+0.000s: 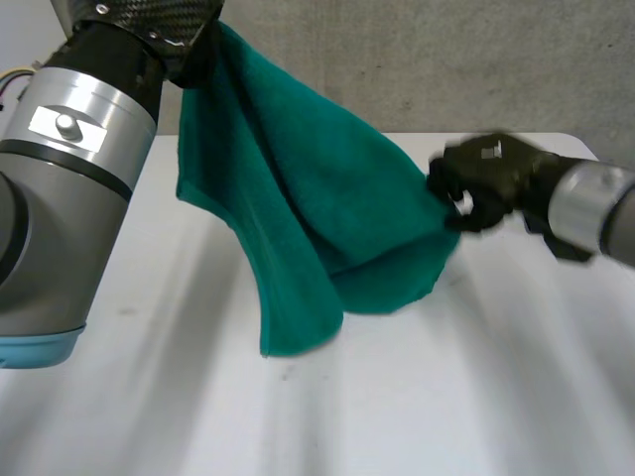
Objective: Fold the laundry.
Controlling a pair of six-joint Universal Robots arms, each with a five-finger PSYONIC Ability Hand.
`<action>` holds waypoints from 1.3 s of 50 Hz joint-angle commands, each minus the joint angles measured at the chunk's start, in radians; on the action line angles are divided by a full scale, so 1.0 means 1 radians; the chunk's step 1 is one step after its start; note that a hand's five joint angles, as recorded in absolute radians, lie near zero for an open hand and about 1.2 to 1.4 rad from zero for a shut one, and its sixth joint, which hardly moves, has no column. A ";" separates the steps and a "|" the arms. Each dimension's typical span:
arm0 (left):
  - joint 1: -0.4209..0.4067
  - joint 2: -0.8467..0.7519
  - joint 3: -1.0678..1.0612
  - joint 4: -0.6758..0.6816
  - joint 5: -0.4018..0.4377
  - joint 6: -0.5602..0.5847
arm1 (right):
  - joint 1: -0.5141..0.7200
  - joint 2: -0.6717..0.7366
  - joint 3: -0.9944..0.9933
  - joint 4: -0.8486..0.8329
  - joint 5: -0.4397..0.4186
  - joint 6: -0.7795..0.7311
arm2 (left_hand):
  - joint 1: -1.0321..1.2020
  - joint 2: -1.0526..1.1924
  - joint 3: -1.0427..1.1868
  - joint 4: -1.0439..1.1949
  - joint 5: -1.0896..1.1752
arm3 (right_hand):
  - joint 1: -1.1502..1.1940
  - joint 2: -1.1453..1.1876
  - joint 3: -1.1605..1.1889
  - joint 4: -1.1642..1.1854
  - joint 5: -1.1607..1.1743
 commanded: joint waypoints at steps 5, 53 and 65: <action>-0.004 -0.094 -0.008 0.003 0.002 0.002 | 0.185 -0.042 0.318 0.155 -0.043 -0.107 | 0.262 0.196 0.201 0.193 0.238 | 0.185 -0.003 -0.013 -0.017 0.006; -0.016 0.211 -0.242 0.003 0.001 0.003 | 0.038 0.314 0.087 -0.123 -0.004 0.457 | 0.262 0.196 0.201 0.193 0.238 | -0.373 -0.561 -0.571 -0.575 -0.552; 0.012 0.182 -0.239 0.001 0.001 0.008 | 0.025 0.189 0.061 -0.149 -0.035 0.366 | 0.262 0.196 0.201 0.193 0.238 | 0.411 0.223 0.213 0.209 0.232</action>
